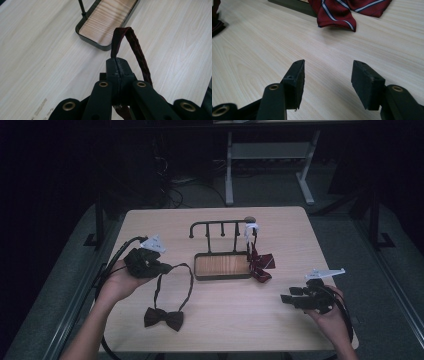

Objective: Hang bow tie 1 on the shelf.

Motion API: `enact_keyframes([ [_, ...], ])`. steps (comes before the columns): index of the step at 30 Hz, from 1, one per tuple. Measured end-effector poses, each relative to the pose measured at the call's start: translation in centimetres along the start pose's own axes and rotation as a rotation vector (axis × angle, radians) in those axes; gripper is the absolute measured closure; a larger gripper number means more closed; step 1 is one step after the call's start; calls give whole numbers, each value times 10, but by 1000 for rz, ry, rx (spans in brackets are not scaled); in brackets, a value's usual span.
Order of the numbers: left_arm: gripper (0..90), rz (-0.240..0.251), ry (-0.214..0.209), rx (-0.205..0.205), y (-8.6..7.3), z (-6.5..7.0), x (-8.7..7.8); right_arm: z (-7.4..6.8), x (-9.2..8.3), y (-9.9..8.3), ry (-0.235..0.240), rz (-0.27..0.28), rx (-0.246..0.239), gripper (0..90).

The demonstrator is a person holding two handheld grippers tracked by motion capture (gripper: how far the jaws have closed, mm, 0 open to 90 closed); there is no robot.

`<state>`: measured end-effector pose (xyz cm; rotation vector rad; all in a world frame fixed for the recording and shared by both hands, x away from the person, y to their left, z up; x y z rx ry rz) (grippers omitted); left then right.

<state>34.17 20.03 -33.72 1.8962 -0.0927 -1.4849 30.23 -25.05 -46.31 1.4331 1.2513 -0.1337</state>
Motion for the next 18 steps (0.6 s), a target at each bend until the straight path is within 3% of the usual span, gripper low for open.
enact_keyframes([
  [18,897,19,14,37,16,5,-18,1,-1,-1,-5,4,-4,442],
])
Point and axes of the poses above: each handheld gripper's, and its own axes: x roughly forward along the jaws, y roughly out of its top, z roughly to its right, the point moved 3 cm from there along x, roughly forward along the jaws, and after that the axes turned 2 degrees about x, right-handed, at the moved point
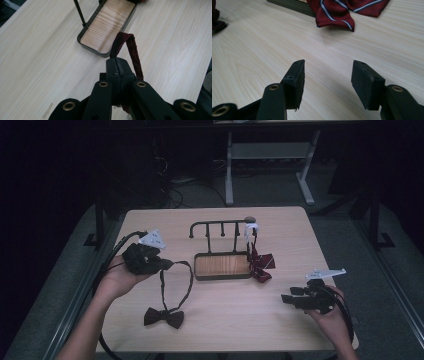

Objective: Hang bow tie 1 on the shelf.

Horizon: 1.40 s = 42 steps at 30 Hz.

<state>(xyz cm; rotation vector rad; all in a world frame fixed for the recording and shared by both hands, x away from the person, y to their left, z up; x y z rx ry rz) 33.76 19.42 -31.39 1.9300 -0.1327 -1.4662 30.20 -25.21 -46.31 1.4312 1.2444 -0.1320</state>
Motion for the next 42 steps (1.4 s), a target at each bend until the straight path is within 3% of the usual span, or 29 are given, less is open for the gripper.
enact_keyframes([
  [15,897,11,8,9,14,-3,-5,1,-1,0,-3,1,-2,442],
  [30,898,12,8,-14,32,-21,-1,3,-3,-1,-3,3,2,443],
  [42,898,-12,25,-7,48,-29,-4,3,-4,-1,-1,5,9,443],
])
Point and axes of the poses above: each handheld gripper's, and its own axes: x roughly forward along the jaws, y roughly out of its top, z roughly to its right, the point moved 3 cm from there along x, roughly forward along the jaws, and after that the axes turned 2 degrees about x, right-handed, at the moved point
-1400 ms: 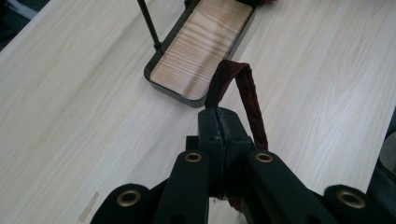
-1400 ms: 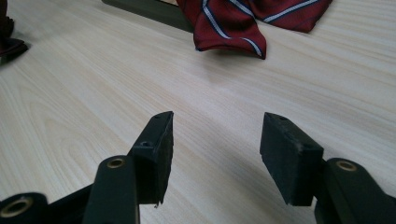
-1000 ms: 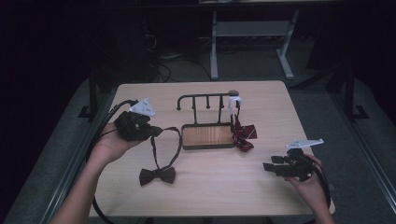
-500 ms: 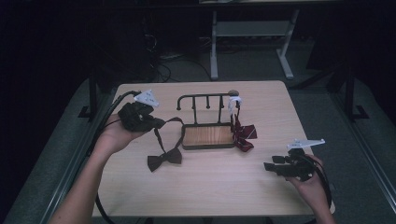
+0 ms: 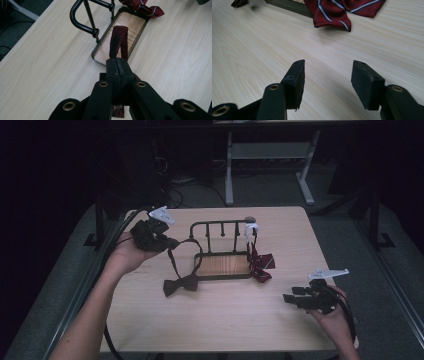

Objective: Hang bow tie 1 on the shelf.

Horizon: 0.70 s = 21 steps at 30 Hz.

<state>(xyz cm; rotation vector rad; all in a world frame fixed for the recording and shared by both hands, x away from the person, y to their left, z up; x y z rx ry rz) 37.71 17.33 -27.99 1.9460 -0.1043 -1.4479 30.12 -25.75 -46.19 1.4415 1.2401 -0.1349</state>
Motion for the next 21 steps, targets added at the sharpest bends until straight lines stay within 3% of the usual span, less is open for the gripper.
enact_keyframes([
  [21,898,-61,25,3,21,-16,5,2,-2,0,2,5,3,443],
])
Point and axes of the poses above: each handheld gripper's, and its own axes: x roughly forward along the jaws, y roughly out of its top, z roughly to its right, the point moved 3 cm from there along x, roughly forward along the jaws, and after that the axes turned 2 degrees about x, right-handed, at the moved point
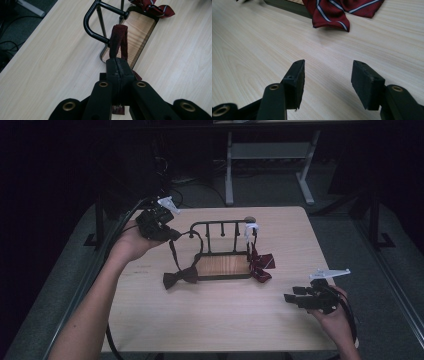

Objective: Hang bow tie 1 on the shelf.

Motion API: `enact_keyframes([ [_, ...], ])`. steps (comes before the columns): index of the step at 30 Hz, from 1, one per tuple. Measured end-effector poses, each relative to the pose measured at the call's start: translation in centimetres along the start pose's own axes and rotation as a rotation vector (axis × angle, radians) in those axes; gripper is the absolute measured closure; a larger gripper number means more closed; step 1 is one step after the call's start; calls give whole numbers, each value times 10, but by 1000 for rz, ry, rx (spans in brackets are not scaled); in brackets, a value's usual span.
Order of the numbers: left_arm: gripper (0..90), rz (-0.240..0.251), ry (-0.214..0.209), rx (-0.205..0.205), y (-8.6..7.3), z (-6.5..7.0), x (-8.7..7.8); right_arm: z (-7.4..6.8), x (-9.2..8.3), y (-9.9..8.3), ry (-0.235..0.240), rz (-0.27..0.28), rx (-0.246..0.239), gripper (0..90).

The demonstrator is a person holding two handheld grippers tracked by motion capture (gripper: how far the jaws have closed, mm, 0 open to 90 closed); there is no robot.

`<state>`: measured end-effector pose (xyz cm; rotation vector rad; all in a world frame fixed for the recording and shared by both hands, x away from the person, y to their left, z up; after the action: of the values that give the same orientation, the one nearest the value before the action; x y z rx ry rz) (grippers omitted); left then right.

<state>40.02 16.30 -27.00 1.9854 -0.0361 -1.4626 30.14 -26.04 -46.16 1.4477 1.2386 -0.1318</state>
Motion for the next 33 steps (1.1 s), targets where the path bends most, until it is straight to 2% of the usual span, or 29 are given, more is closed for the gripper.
enact_keyframes([
  [9,898,-30,14,5,9,-7,2,1,0,0,2,5,-5,443],
  [33,897,-76,29,-72,15,-34,15,3,-2,0,4,6,2,444],
])
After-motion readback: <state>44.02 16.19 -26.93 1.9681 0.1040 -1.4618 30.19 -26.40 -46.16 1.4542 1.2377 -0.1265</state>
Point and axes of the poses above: each handheld gripper's, and its own axes: x roughly forward along the jaws, y roughly out of its top, z roughly to its right, the point moved 3 cm from there along x, roughly forward along the jaws, and after that the axes turned 2 degrees about x, right-handed, at the moved point
